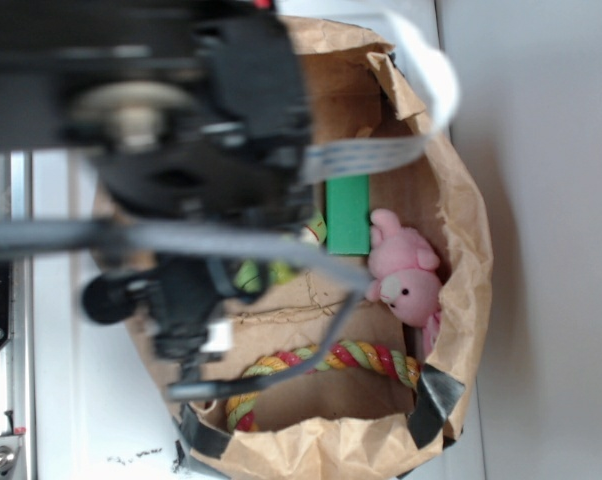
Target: Grab the green block.
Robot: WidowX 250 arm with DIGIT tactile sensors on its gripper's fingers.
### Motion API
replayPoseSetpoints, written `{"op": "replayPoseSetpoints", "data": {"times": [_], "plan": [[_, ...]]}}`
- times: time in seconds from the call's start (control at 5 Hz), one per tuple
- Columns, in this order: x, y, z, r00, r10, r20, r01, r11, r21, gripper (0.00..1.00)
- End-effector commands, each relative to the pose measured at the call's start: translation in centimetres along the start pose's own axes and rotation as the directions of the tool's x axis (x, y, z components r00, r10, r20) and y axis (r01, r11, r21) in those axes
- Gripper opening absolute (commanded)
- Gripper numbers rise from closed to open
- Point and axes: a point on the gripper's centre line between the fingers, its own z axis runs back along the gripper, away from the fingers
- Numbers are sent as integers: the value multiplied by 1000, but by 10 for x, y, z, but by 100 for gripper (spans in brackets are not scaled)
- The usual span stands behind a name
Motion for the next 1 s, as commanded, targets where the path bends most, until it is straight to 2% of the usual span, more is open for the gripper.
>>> {"op": "replayPoseSetpoints", "data": {"times": [0.0,0.2,0.4,0.8], "plan": [[34,15,-1,986,127,107,-130,991,21,100],[37,23,-6,918,374,134,-377,926,-8,100],[40,24,0,834,539,119,-543,839,4,100],[40,24,0,834,539,119,-543,839,4,100]]}}
